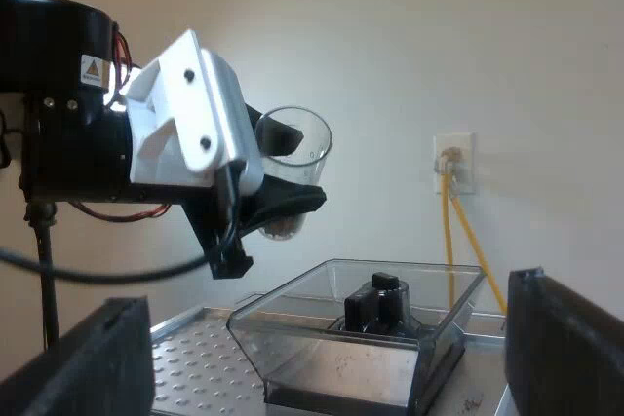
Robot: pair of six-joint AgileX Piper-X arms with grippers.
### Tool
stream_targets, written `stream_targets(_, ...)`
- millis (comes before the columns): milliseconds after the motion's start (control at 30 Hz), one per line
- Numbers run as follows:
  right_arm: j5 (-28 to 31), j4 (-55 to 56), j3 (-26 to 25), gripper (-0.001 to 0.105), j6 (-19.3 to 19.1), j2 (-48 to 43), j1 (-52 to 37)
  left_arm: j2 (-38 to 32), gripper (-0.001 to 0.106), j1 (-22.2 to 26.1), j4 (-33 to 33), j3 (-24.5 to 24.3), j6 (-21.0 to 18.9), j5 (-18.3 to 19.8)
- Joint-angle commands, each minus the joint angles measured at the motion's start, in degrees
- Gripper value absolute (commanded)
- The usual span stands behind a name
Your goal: Pour the beans into the coffee machine
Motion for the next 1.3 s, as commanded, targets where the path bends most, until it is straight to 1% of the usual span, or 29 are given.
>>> stream_targets(33, -0.08, -1.13, -0.63, 0.078, -0.83, -0.44, 0.1, -0.19, 0.015, -0.18, -1.15, -0.6, 6.24, -0.68)
stream_targets(67, -0.08, -1.13, -0.63, 0.078, -0.83, -0.44, 0.1, -0.19, 0.015, -0.18, -1.15, -0.6, 10.5, -0.68)
stream_targets(100, -0.08, -1.13, -0.63, 0.078, -0.83, -0.44, 0.1, -0.19, 0.015, -0.18, -1.15, -0.6, 13.18, -0.68)
stream_targets(133, -0.08, -1.13, -0.63, 0.078, -0.83, -0.44, 0.1, -0.19, 0.015, -0.18, -1.15, -0.6, 14.14, -0.68)
stream_targets(200, -0.08, -1.13, -0.63, 0.078, -0.83, -0.44, 0.1, -0.19, 0.015, -0.18, -1.15, -0.6, 19.35, -0.68)
stream_targets(233, -0.08, -1.13, -0.63, 0.078, -0.83, -0.44, 0.1, -0.19, 0.015, -0.18, -1.15, -0.6, 20.56, -0.68)
stream_targets(300, -0.08, -1.13, -0.63, 0.078, -0.83, -0.44, 0.1, -0.19, 0.015, -0.18, -1.15, -0.6, 25.17, -0.68)
stream_targets(333, -0.08, -1.13, -0.63, 0.078, -0.83, -0.44, 0.1, -0.19, 0.015, -0.18, -1.15, -0.6, 25.17, -0.68)
stream_targets(367, -0.08, -1.13, -0.63, 0.078, -0.83, -0.44, 0.1, -0.19, 0.015, -0.18, -1.15, -0.6, 29.66, -0.68)
stream_targets(467, -0.08, -1.13, -0.63, 0.078, -0.83, -0.44, 0.1, -0.19, 0.015, -0.18, -1.15, -0.6, 35.33, -0.53)
stream_targets(500, -0.08, -1.13, -0.63, 0.078, -0.83, -0.44, 0.1, -0.19, 0.015, -0.18, -1.15, -0.6, 36.36, -0.53)
stream_targets(533, -0.08, -1.13, -0.63, 0.078, -0.83, -0.44, 0.1, -0.19, 0.015, -0.18, -1.15, -0.6, 39.29, -0.53)
stream_targets(567, -0.08, -1.13, -0.63, 0.078, -0.83, -0.44, 0.1, -0.19, 0.015, -0.18, -1.15, -0.6, 43.5, -0.53)
stream_targets(600, -0.08, -1.13, -0.63, 0.078, -0.83, -0.44, 0.1, -0.19, 0.015, -0.18, -1.04, -0.6, 44.52, -0.53)
stream_targets(633, -0.08, -1.13, -0.63, 0.078, -0.83, -0.44, 0.1, -0.19, 0.015, -0.18, -1.04, -0.6, 47.53, -0.53)
stream_targets(733, -0.08, -1.13, -0.63, 0.078, -0.83, -0.44, 0.1, -0.19, 0.015, -0.18, -1.04, -0.6, 51.57, -0.43)
stream_targets(767, -0.08, -1.13, -0.63, 0.078, -0.83, -0.44, 0.1, -0.19, 0.015, -0.18, -1.04, -0.6, 53.79, 0.07)
stream_targets(833, -0.08, -1.13, -0.63, 0.078, -0.83, -0.44, 0.1, -0.19, 0.015, -0.18, -1.04, -0.6, 56.96, 0.51)
stream_targets(900, -0.08, -1.13, -0.63, 0.078, -0.83, -0.44, 0.1, -0.19, 0.015, -0.18, -1.04, -0.6, 59.19, 1.01)
stream_targets(1033, -0.08, -1.13, -0.63, 0.078, -0.83, -0.44, 0.1, -0.19, 0.015, -0.18, -1.04, -0.6, 60.48, 1.58)
stream_targets(1300, -0.08, -1.13, -0.63, 0.078, -0.83, -0.44, 0.1, -0.19, 0.015, -0.18, -1.04, -0.6, 60.86, 1.58)
